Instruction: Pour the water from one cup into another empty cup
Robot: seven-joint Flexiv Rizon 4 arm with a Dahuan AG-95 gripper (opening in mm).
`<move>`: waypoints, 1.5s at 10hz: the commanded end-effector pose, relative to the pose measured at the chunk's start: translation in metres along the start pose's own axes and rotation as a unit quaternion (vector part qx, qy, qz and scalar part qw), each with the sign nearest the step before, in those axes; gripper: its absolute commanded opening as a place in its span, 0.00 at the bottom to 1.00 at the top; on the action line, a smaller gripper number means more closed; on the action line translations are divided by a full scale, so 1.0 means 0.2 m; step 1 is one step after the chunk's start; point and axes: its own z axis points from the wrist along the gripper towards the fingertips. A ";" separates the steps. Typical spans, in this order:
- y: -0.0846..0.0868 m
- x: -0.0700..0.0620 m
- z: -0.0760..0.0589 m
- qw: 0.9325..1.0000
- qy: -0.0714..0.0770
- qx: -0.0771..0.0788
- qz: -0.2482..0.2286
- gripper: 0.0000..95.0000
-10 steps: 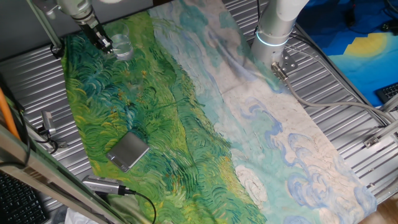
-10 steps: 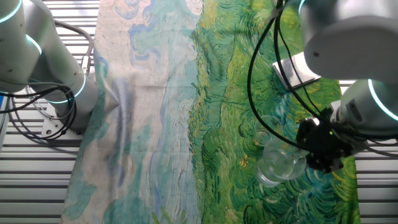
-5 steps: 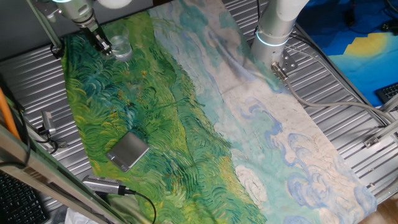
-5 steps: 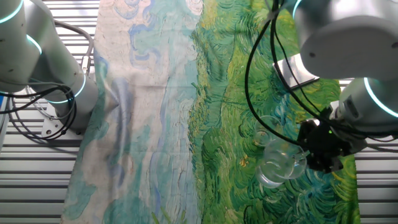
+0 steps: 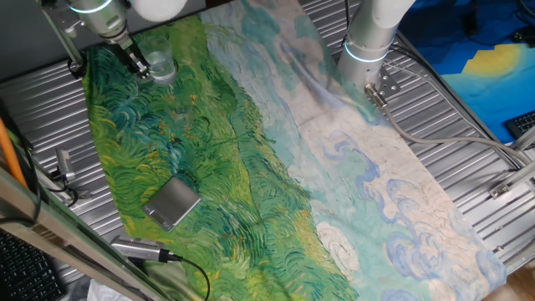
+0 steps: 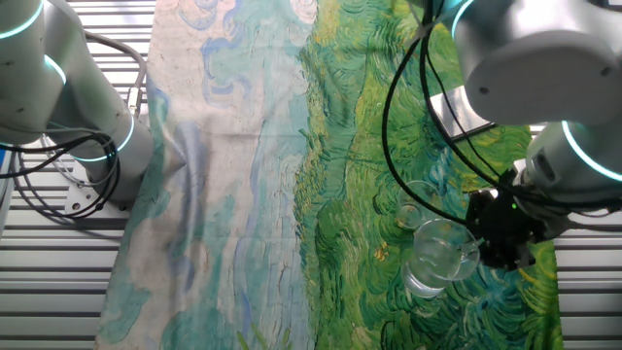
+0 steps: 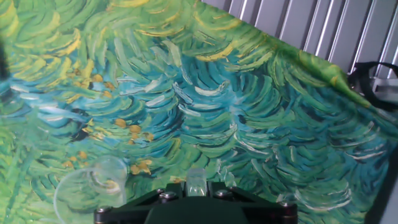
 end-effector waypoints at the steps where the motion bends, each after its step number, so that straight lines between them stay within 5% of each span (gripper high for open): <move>1: 0.01 -0.02 0.03 1.000 0.002 0.017 -0.002 0.00; 6: 0.05 -0.07 0.06 0.999 0.001 0.032 0.006 0.00; 15: 0.06 -0.08 0.08 0.996 0.014 0.085 -0.018 0.00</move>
